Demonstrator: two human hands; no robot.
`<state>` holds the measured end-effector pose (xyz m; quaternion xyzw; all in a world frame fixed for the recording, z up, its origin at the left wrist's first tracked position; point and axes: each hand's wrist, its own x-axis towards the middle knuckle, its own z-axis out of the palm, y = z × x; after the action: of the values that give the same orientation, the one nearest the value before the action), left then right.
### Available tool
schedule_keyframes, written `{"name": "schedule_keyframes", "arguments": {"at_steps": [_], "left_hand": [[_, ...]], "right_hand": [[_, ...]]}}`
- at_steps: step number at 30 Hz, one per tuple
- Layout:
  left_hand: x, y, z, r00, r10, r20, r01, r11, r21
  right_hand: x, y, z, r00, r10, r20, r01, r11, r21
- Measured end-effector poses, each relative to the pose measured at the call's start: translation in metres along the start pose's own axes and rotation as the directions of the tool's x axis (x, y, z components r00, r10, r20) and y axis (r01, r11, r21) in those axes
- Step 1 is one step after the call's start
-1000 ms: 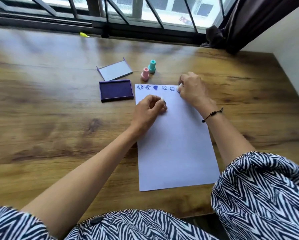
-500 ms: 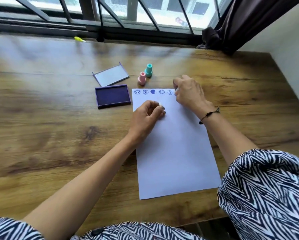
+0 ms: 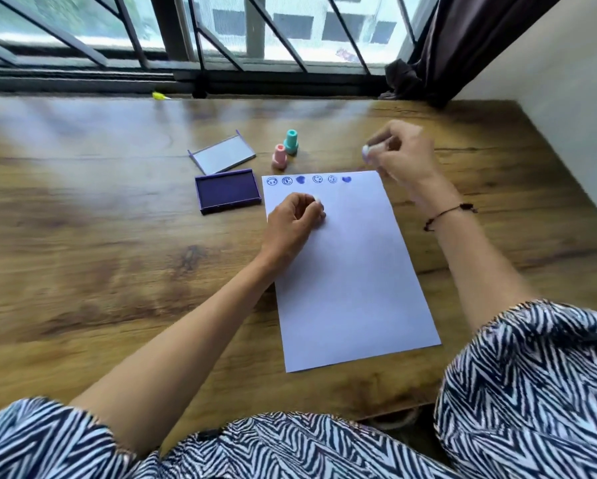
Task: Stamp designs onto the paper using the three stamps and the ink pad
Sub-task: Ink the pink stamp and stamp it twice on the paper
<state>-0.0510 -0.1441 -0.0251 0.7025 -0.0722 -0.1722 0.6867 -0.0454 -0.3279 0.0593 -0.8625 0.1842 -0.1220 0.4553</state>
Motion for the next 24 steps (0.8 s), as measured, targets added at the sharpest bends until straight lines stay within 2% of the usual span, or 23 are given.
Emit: {"name": "schedule_keyframes", "arguments": {"at_steps": [3, 8, 12, 17, 24], "left_hand": [[0.002, 0.004, 0.001, 0.999, -0.032, 0.028, 0.034, 0.995, -0.095], [-0.004, 0.02, -0.009, 0.992, 0.023, 0.128, 0.001, 0.983, -0.181], [-0.012, 0.035, -0.017, 0.991, 0.075, 0.109, -0.048, 0.972, -0.229], [-0.019, 0.042, -0.028, 0.994, 0.078, 0.078, -0.058, 0.972, -0.23], [-0.023, 0.05, -0.04, 0.993, 0.118, 0.028, -0.115, 0.99, -0.078]], "right_hand": [[-0.019, -0.009, -0.012, 0.999, 0.035, -0.007, -0.033, 0.984, 0.177], [-0.048, -0.016, 0.0, 0.984, 0.061, 0.165, -0.114, 0.937, 0.33], [-0.062, -0.023, 0.02, 0.958, 0.061, 0.28, -0.173, 0.901, 0.397], [-0.071, -0.031, 0.036, 0.959, 0.03, 0.28, -0.153, 0.89, 0.429], [-0.076, -0.037, 0.049, 0.974, -0.051, 0.219, -0.042, 0.916, 0.4]]}}
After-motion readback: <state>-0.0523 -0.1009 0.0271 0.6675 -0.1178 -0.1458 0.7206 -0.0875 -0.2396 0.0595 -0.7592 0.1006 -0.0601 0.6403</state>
